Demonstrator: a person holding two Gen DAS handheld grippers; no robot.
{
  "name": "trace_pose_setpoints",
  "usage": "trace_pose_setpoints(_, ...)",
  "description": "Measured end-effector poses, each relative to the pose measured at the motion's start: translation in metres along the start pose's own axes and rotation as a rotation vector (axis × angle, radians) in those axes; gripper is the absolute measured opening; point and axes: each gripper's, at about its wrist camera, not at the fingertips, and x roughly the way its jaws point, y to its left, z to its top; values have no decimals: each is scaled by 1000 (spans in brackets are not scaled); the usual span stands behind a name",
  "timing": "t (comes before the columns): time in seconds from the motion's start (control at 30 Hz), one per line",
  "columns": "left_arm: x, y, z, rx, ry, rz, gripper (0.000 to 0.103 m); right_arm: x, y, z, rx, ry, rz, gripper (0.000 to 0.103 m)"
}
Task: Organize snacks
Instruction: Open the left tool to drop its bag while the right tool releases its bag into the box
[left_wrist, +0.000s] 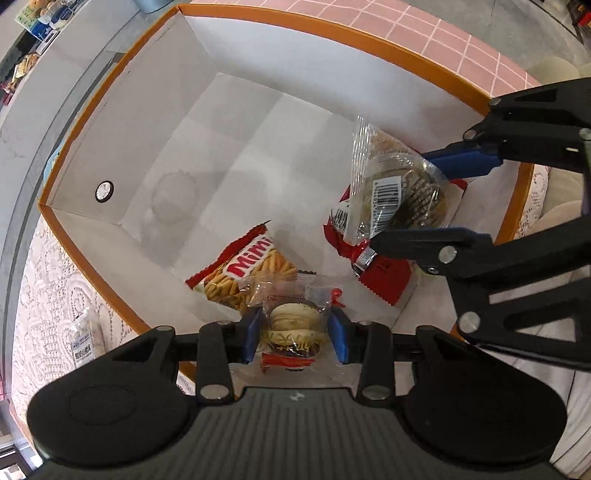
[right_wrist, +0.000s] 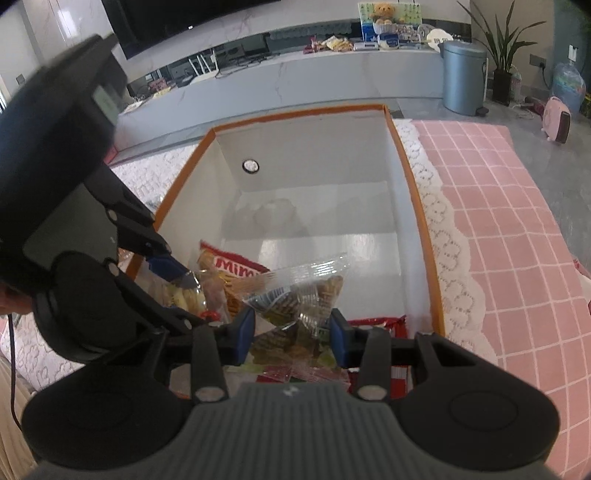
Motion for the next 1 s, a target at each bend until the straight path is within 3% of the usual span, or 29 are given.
trace_pose_setpoints(0.2, -6, 4, -7, -10, -27, -9, 56, 8, 3, 2, -10, 26, -9, 41)
trace_pose_setpoints(0.5, -31, 13, -17, -36, -116, -83, 74, 13, 6, 4, -15, 47, -27, 41)
trace_pose_setpoints(0.73, -57, 22, -29, -92, -210, -108, 74, 19, 14, 7, -58, 69, -50, 41)
trace_pose_setpoints(1.0, -77, 48, -63, -266, -321, -63, 74, 28, 24, 16, -119, 92, -86, 41)
